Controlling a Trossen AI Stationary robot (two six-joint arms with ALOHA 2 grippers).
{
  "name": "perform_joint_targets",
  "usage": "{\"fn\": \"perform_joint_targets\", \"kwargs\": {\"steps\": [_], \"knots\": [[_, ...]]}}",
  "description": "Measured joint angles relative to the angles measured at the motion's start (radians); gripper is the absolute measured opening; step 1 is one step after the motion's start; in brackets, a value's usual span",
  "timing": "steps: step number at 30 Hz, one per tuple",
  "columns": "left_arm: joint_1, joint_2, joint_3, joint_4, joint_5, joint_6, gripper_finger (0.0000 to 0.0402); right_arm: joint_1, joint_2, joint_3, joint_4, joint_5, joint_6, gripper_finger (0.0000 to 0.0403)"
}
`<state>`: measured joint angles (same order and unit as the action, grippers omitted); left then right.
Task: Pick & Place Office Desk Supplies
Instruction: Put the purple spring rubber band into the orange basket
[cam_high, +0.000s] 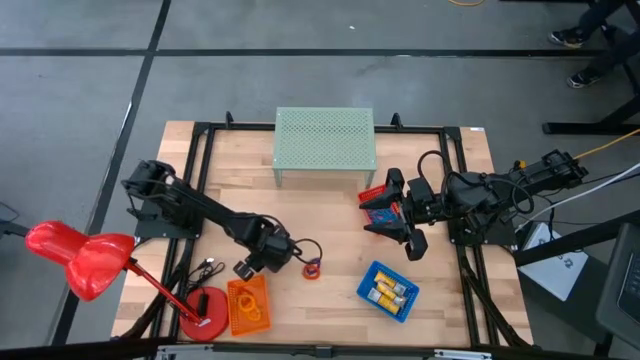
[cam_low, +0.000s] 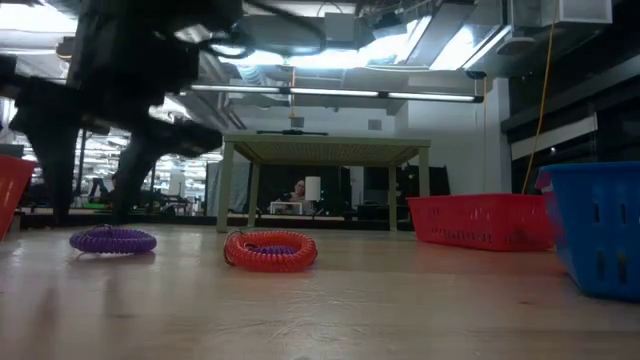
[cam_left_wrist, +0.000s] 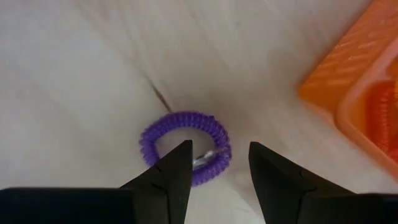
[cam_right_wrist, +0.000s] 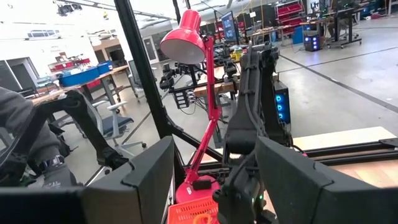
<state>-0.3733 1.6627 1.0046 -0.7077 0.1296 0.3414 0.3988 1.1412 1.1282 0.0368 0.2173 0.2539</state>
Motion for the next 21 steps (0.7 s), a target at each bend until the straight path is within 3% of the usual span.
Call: {"fn": "perform_joint_targets", "kwargs": {"steps": [11,15,21], "knots": [[0.001,0.114,0.004,-0.004,0.006,0.04,0.0143,0.0,0.0,0.0,0.0,0.003,0.005,0.0229],[0.008,0.118,0.003,-0.028,0.027,-0.035,0.0098,0.0,0.0,0.0,0.0,0.003,0.004,0.0229],[0.044,0.112,0.004,-0.044,0.137,-0.132,0.0016,-0.008,0.0,0.0,0.0,0.002,0.0,0.0229]]}}
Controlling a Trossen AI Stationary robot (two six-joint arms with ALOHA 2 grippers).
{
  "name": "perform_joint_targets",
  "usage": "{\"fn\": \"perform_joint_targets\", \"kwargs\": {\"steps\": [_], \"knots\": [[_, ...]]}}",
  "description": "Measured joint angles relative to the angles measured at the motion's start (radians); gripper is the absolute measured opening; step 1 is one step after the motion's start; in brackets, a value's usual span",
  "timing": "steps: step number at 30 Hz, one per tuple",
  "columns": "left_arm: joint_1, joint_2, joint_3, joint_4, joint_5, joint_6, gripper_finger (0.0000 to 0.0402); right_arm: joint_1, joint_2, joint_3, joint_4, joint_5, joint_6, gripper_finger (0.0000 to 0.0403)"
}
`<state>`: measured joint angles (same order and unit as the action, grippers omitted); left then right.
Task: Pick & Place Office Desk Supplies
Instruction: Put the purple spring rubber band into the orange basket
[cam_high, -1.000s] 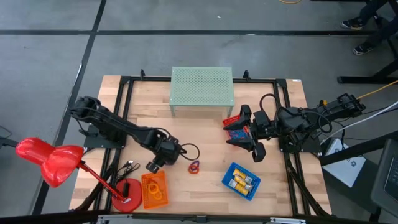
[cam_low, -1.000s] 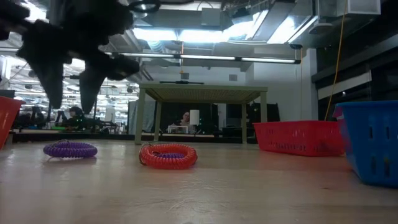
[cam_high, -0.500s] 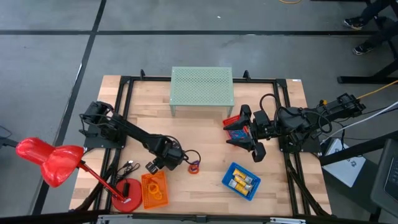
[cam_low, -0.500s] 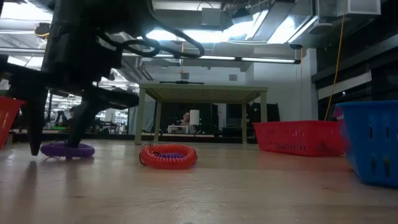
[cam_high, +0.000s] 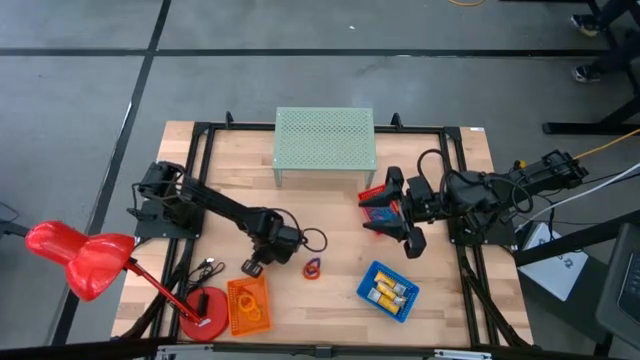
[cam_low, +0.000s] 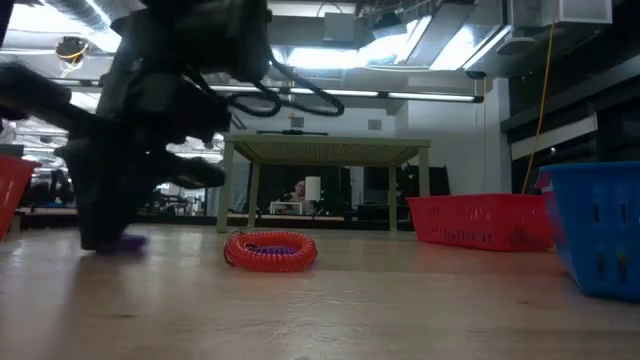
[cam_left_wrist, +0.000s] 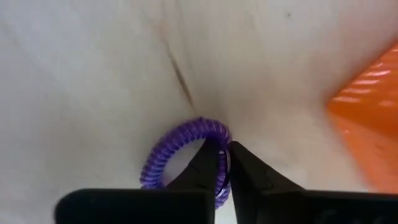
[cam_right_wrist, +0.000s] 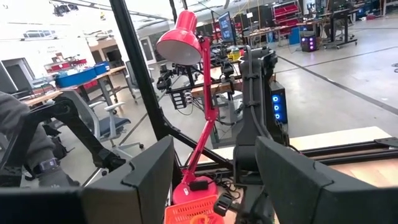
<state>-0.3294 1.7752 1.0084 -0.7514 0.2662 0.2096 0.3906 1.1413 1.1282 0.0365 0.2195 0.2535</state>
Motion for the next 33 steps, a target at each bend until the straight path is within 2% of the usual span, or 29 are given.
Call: {"fn": "perform_joint_targets", "kwargs": {"steps": [3,6,17,19,21,25,29,33], "knots": [[0.032,-0.024,-0.005,-0.032,0.127,-0.068,0.0009,-0.005,0.0,0.0,0.0,0.0,0.0,0.0229],[0.066,-0.08,0.001,-0.027,0.183,-0.11,0.0016,-0.005,0.0,0.0,0.0,0.0,0.0,0.0229],[0.189,-0.387,0.049,-0.001,0.173,-0.296,0.0014,-0.005,0.0,0.0,0.0,0.0,-0.008,0.0229],[0.186,-0.43,0.052,0.043,0.219,-0.338,0.0014,-0.005,0.0,0.0,0.0,-0.001,-0.008,0.0229],[0.168,-0.456,0.053,0.082,0.307,-0.379,0.0015,-0.005,0.0,0.0,0.0,-0.003,-0.008,0.0229],[0.097,-0.462,0.052,0.155,0.416,-0.485,0.0016,-0.005,0.0,0.0,0.0,-0.003,-0.008,0.0229],[-0.005,-0.424,0.05,0.273,0.463,-0.579,0.0016,-0.005,0.0,0.0,-0.002,-0.004,-0.008,0.0229],[-0.091,-0.358,0.045,0.305,0.438,-0.607,0.0017,-0.005,0.0,0.0,-0.02,-0.004,-0.006,0.0229]]}}
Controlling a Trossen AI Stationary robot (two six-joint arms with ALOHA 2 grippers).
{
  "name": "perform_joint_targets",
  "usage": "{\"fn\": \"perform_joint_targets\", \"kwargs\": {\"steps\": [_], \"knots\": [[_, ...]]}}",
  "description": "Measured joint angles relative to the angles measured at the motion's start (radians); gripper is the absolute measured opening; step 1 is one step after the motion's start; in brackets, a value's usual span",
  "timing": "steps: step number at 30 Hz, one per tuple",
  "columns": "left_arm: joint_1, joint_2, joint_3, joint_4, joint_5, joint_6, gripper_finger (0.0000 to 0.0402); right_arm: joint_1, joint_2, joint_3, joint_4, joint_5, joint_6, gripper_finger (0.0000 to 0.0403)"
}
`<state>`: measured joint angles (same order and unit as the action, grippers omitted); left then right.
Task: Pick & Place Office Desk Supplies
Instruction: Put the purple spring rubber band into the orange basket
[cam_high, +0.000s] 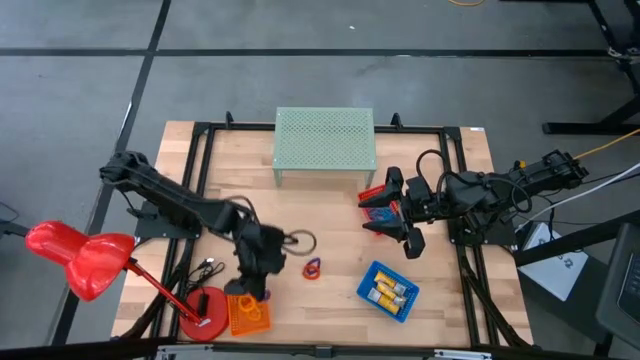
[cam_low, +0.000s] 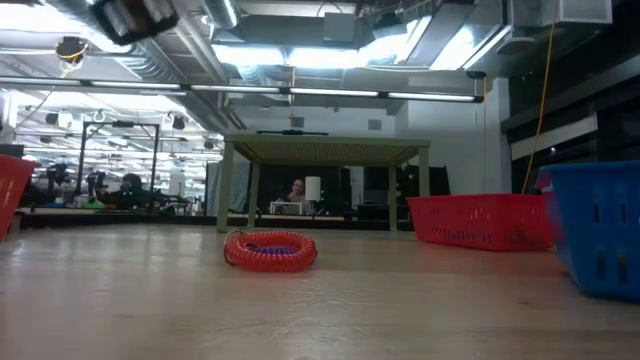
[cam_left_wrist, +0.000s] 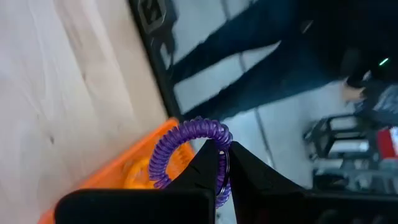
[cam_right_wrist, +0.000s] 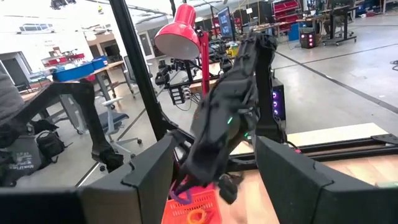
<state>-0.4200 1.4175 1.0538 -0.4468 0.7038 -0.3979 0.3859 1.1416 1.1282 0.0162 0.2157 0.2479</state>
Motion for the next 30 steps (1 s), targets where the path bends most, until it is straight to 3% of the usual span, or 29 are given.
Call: {"fn": "perform_joint_targets", "kwargs": {"steps": [9,17,30], "knots": [[-0.141,0.202,-0.001,-0.028,-0.019,0.066,0.0017,0.0,0.0,0.0,-0.023,-0.026,0.026,0.0229],[-0.162,0.281,-0.001,-0.044,-0.027,0.04,0.0025,0.0,0.0,0.0,-0.025,-0.026,0.025,0.0229],[-0.161,0.281,-0.001,-0.073,-0.014,-0.026,0.0156,0.0,0.0,0.0,-0.025,-0.025,0.02,0.0229]]}}
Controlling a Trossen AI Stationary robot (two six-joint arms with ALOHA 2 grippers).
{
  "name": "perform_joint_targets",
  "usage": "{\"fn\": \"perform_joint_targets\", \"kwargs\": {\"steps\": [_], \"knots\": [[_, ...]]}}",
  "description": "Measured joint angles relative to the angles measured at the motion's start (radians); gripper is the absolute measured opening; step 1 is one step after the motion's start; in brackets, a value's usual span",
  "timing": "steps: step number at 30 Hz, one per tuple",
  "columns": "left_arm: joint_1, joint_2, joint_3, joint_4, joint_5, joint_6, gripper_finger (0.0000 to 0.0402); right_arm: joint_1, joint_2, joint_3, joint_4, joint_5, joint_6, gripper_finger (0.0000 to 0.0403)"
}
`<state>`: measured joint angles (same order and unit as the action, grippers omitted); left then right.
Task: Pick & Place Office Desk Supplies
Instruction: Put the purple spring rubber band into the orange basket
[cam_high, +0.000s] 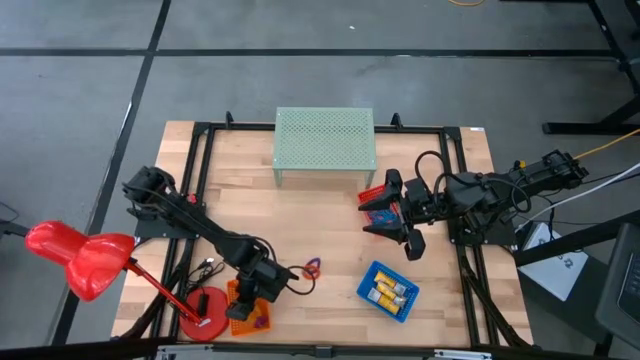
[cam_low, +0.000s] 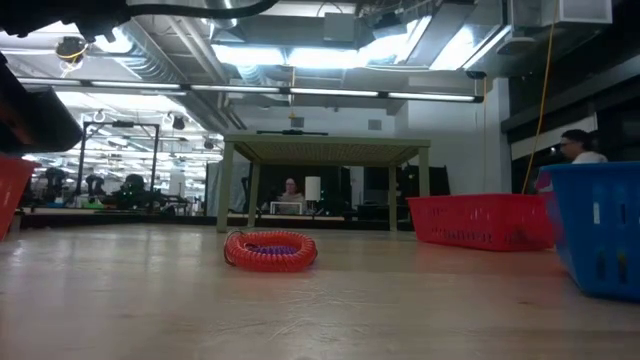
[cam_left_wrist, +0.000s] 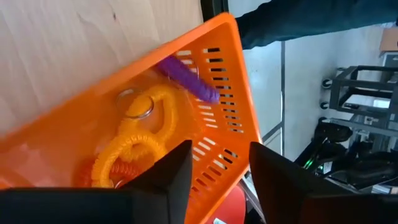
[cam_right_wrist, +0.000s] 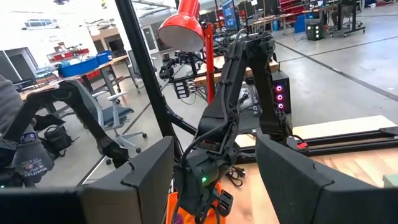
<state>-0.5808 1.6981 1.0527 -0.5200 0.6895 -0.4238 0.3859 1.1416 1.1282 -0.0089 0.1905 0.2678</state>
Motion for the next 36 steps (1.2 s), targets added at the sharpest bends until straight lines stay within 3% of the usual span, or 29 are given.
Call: {"fn": "perform_joint_targets", "kwargs": {"steps": [5,11,15,20,25,36], "knots": [[0.001,-0.025,0.0,-0.035,0.002,-0.002,0.0173,0.0,0.0,0.0,0.0,0.0,-0.006,0.0229],[0.031,-0.13,0.001,-0.108,-0.054,-0.003,0.0166,0.0,0.0,0.0,0.0,0.003,-0.014,0.0229],[0.087,-0.229,0.001,-0.133,-0.171,-0.012,0.016,-0.001,0.0,0.0,0.0,0.003,-0.02,0.0229],[0.191,-0.281,0.017,-0.191,-0.388,-0.009,0.0159,-0.013,0.0,0.0,0.0,0.003,-0.025,0.0229],[0.281,-0.232,0.079,-0.202,-0.544,0.064,0.0159,-0.031,0.0,0.0,0.001,0.003,-0.025,0.0229],[0.328,0.039,0.249,-0.193,-0.544,0.275,0.0159,-0.04,0.0,0.0,0.052,-0.004,-0.022,0.0229]]}}
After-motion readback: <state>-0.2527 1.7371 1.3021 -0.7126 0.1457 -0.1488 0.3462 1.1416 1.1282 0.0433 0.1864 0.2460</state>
